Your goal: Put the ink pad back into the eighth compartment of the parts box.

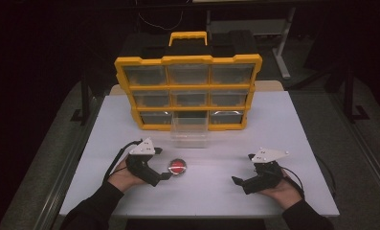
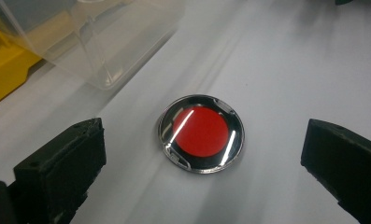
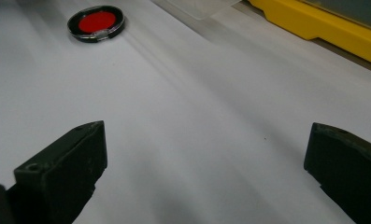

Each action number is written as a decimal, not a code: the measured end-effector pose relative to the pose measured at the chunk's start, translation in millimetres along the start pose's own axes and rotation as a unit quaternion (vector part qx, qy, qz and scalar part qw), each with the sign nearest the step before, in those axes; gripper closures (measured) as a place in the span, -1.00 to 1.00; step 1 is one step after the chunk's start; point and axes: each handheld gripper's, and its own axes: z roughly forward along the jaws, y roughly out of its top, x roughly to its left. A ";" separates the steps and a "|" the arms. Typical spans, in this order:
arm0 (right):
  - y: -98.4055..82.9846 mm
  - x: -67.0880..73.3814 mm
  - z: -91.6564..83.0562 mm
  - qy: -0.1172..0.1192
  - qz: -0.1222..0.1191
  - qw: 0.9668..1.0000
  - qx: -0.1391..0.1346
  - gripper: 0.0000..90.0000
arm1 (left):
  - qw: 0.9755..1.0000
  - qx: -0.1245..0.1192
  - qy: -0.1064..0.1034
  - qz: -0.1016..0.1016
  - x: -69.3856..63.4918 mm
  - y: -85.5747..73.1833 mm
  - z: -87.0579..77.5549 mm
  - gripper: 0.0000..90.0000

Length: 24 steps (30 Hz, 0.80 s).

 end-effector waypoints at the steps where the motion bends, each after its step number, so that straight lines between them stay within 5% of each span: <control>1: 0.0 -0.1 0.0 0.000 0.000 1.000 0.000 -1.00 | 1.000 0.000 0.000 0.000 0.1 0.3 0.8 -1.00; 24: -0.2 0.1 0.2 0.001 0.000 1.000 0.000 -1.00 | 1.000 0.007 -0.015 0.008 -1.1 7.1 19.7 -1.00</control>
